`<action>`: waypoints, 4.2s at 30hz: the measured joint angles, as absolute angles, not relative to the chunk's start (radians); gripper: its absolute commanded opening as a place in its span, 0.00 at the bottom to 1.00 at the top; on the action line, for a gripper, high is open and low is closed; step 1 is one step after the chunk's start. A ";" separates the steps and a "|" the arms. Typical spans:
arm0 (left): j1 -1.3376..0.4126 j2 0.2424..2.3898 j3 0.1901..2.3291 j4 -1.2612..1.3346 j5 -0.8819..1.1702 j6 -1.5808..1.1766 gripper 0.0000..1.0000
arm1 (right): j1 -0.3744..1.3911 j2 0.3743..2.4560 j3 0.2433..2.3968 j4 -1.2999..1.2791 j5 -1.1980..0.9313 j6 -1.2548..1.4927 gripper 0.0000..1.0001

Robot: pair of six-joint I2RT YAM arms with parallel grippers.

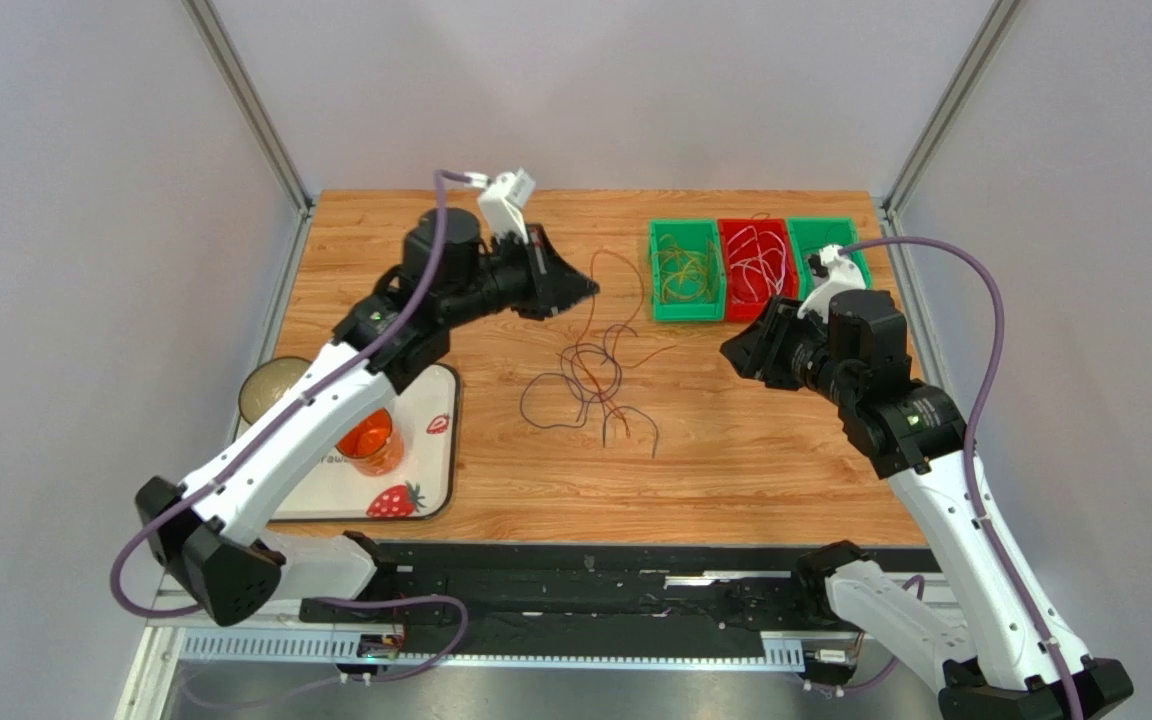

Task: Untangle the cables
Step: Untie the cable, then place the cable in the bin.

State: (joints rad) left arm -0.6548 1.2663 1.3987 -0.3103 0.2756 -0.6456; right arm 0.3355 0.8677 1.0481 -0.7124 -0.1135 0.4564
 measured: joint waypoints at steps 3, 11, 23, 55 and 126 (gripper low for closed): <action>-0.655 1.324 1.297 -0.308 0.303 -0.688 0.00 | 0.336 0.868 1.045 -0.711 -0.125 0.456 0.46; -0.663 1.491 1.250 -0.312 0.415 -0.715 0.00 | 0.336 0.870 1.028 -0.672 -0.231 0.446 0.46; -0.701 1.626 1.367 -0.417 0.738 -0.552 0.00 | 0.336 0.922 1.060 -0.630 -0.460 0.318 0.51; -0.719 1.561 1.464 -0.709 1.207 -0.229 0.00 | 0.342 1.079 1.191 -0.542 -1.052 0.178 0.53; -0.562 1.266 1.507 -0.887 0.478 -0.319 0.83 | 0.515 0.978 1.406 -0.697 -0.717 0.121 0.00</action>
State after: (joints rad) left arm -0.5625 1.2659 1.5074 -0.8867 0.4778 -0.3191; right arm 0.5148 0.9779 1.4059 -0.6971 -0.7166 0.1211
